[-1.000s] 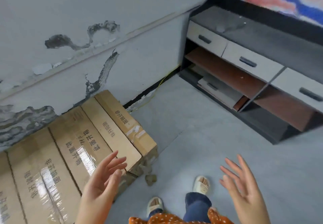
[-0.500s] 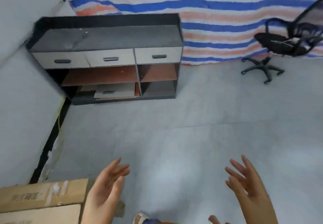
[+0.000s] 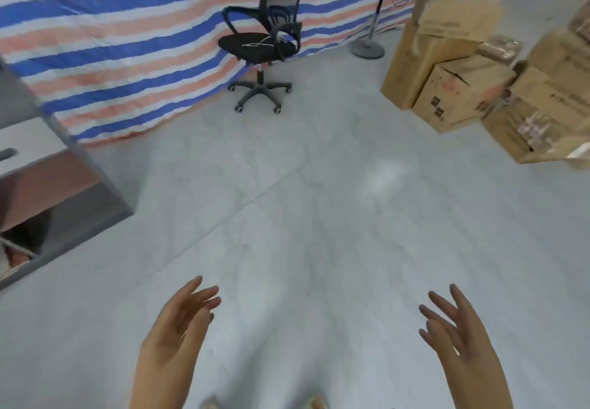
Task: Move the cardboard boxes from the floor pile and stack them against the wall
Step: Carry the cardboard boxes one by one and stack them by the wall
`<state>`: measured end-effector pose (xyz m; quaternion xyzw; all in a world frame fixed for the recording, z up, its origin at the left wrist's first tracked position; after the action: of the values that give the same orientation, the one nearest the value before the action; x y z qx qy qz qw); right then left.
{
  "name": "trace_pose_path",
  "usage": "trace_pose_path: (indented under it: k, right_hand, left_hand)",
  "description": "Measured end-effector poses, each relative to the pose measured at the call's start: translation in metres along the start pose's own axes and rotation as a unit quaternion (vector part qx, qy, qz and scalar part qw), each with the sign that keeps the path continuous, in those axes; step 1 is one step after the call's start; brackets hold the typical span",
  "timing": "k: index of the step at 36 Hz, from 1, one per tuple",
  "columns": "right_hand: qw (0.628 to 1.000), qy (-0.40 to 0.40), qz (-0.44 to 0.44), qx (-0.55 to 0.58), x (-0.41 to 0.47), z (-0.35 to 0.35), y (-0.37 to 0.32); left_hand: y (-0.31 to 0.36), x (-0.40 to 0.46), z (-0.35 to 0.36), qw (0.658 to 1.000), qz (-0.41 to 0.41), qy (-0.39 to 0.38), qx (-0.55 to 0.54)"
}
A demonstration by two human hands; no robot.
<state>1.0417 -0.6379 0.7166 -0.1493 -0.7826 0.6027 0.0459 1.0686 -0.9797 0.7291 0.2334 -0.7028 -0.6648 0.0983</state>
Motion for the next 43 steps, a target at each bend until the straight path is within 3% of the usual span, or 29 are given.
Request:
trace_pose_path:
  k: [8, 22, 31, 43]
  right_hand:
    - [0.994, 0.094, 0.038, 0.049, 0.053, -0.032, 0.002]
    - [0.969, 0.226, -0.030, 0.099, 0.221, -0.009, -0.041]
    - [0.950, 0.296, -0.001, 0.105, 0.297, -0.011, -0.029]
    - [0.944, 0.305, 0.001, 0.123, 0.460, -0.094, -0.006]
  left_hand:
    - [0.017, 0.061, 0.096, 0.997, 0.003, -0.073, 0.008]
    - [0.099, 0.267, 0.240, 0.976, 0.069, -0.208, -0.015]
    - [0.103, 0.340, 0.339, 0.958, 0.036, -0.284, 0.018]
    - [0.119, 0.409, 0.515, 0.953, 0.043, -0.299, 0.028]
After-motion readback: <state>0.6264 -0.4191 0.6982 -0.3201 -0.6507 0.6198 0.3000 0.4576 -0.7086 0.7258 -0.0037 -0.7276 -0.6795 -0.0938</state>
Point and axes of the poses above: each hand's wrist, its own x-axis towards the middle knuckle, its own z-axis out of the palm, y = z × x, the point moved 5 cm from there along x, towards the middle knuckle
